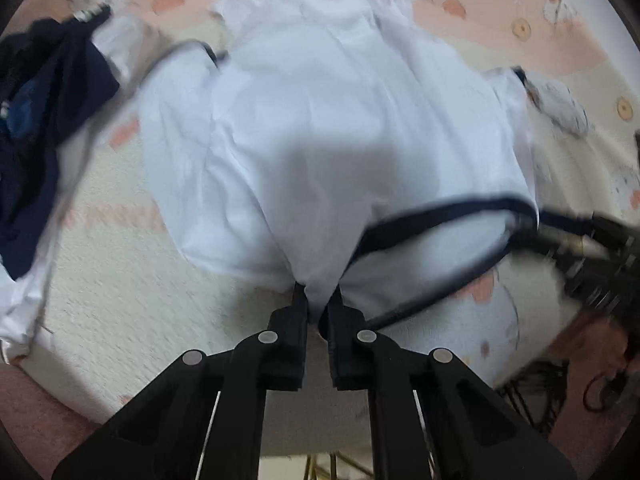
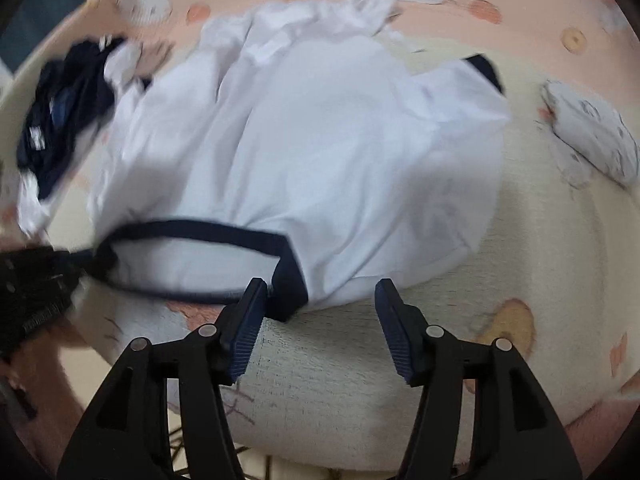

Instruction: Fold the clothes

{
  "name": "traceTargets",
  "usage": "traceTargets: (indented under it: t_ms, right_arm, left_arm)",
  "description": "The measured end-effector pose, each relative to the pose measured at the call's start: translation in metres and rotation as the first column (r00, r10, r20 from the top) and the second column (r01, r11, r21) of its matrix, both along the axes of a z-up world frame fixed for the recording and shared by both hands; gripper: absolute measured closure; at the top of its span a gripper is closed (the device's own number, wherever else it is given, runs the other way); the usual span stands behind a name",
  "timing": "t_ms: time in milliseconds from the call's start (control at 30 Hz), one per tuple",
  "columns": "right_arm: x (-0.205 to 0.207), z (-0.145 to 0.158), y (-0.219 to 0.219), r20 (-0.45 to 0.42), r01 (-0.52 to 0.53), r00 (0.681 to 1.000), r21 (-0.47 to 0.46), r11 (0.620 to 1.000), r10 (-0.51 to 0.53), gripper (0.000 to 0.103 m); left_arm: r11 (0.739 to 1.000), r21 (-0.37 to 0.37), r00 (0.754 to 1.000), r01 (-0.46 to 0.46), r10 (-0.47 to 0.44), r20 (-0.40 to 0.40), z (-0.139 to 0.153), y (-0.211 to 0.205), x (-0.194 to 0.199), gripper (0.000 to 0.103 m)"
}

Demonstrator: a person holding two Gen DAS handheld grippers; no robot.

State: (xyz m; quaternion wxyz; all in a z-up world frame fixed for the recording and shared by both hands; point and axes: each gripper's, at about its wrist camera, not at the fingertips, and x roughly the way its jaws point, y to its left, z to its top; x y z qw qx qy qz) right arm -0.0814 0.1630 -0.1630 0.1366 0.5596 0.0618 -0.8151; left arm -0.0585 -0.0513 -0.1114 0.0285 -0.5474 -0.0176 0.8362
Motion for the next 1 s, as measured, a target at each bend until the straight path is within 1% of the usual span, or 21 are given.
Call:
traceTargets:
  t_ms: [33, 67, 100, 133, 167, 200, 233, 300, 367, 400, 433, 500, 567, 600, 633, 700, 733, 800, 867, 933, 1000]
  right_arm:
    - [0.000, -0.004, -0.005, -0.006, -0.014, 1.000, 0.038, 0.999, 0.014, 0.046]
    - [0.001, -0.003, -0.009, -0.023, -0.018, 1.000, 0.050, 0.999, 0.019, 0.050]
    - [0.001, 0.000, -0.011, -0.038, -0.021, 0.999, 0.055, 0.998, 0.023, 0.066]
    - [0.001, 0.003, -0.012, -0.048, -0.024, 0.999, 0.058, 0.998, 0.026, 0.072]
    - [0.001, 0.004, -0.010, -0.038, -0.023, 0.999, 0.056, 0.998, 0.025, 0.084]
    - [0.002, 0.005, -0.009, -0.028, -0.022, 0.999, 0.054, 0.998, 0.023, 0.092]
    - [0.002, 0.006, -0.007, -0.018, -0.021, 1.000, 0.051, 0.998, 0.022, 0.092]
    - [0.003, 0.009, -0.003, 0.001, -0.019, 1.000, 0.047, 0.999, 0.019, 0.096]
    - [0.004, 0.011, 0.001, 0.021, -0.017, 1.000, 0.043, 0.999, 0.016, 0.096]
    - [0.005, 0.011, 0.002, 0.037, -0.018, 0.999, 0.039, 0.999, 0.016, 0.096]
    - [0.006, 0.007, 0.003, 0.072, -0.024, 0.997, 0.028, 0.999, 0.022, 0.096]
    - [0.007, 0.006, 0.003, 0.102, -0.037, 0.994, 0.022, 0.999, 0.035, 0.095]
    - [0.007, 0.007, 0.004, 0.118, -0.044, 0.992, 0.018, 0.999, 0.041, 0.095]
    - [0.004, 0.012, 0.008, 0.110, -0.029, 0.993, -0.015, 0.999, 0.031, 0.093]
    - [0.001, 0.018, 0.012, 0.102, -0.015, 0.995, -0.048, 0.999, 0.020, 0.090]
    - [-0.006, 0.029, 0.020, 0.086, 0.013, 0.996, -0.117, 0.993, -0.003, 0.077]
    - [-0.009, 0.035, 0.024, 0.069, 0.026, 0.997, -0.161, 0.987, -0.015, 0.075]
    - [-0.016, 0.040, 0.025, 0.033, 0.056, 0.998, -0.194, 0.979, -0.050, 0.068]
    - [-0.020, 0.046, 0.028, 0.000, 0.082, 0.996, -0.220, 0.972, -0.084, 0.067]
    - [-0.013, 0.038, 0.035, -0.010, 0.097, 0.995, -0.154, 0.983, -0.099, 0.067]
    - [-0.021, 0.024, 0.027, 0.006, 0.094, 0.996, -0.095, 0.991, -0.094, 0.066]
  left_arm:
    - [1.000, -0.012, 0.999, -0.001, 0.000, -0.052, 0.012, 0.000, 0.000, 0.095]
    - [1.000, -0.023, 0.996, 0.006, -0.008, -0.090, 0.024, 0.002, 0.003, 0.095]
    - [0.999, -0.033, 0.993, 0.017, -0.021, -0.119, 0.035, 0.004, 0.007, 0.095]
    - [0.999, -0.044, 0.989, 0.028, -0.034, -0.146, 0.046, 0.006, 0.011, 0.095]
    - [0.997, -0.061, 0.986, 0.040, -0.049, -0.157, 0.052, 0.008, 0.016, 0.095]
    - [0.995, -0.083, 0.987, 0.055, -0.067, -0.146, 0.051, 0.010, 0.021, 0.095]
    - [0.993, -0.098, 0.990, 0.070, -0.081, -0.118, 0.045, 0.012, 0.026, 0.095]
    - [0.990, -0.101, 0.995, 0.096, -0.098, -0.016, 0.022, 0.017, 0.029, 0.095]
    - [0.992, -0.070, 0.991, 0.103, -0.096, 0.098, -0.011, 0.029, 0.021, 0.092]
    - [0.995, -0.045, 0.984, 0.091, -0.083, 0.156, -0.020, 0.025, 0.018, 0.091]
    - [0.998, -0.015, 0.981, 0.068, -0.064, 0.181, -0.022, 0.019, 0.015, 0.090]
    - [0.998, 0.058, 0.986, 0.024, -0.034, 0.161, -0.012, 0.007, 0.012, 0.084]
    - [0.987, 0.164, 0.996, -0.006, -0.010, 0.093, 0.005, -0.008, 0.013, 0.081]
    - [0.978, 0.207, 0.998, -0.017, 0.005, 0.060, 0.013, -0.015, 0.014, 0.081]
    - [0.969, 0.244, 0.999, -0.028, 0.021, 0.033, 0.019, -0.022, 0.014, 0.081]
    - [0.953, 0.298, 0.999, -0.046, 0.048, 0.001, 0.025, -0.032, 0.012, 0.081]
    - [0.944, 0.325, 0.998, -0.053, 0.060, -0.012, 0.027, -0.035, 0.012, 0.081]
    - [0.928, 0.368, 0.997, -0.063, 0.077, -0.023, 0.028, -0.040, 0.009, 0.081]
    - [0.934, 0.351, 0.997, -0.070, 0.080, -0.015, 0.022, -0.034, 0.004, 0.081]
    - [0.954, 0.294, 0.998, -0.061, 0.055, 0.030, 0.004, -0.017, -0.001, 0.081]
    - [0.970, 0.235, 0.993, -0.054, 0.028, 0.114, -0.019, -0.004, -0.004, 0.081]
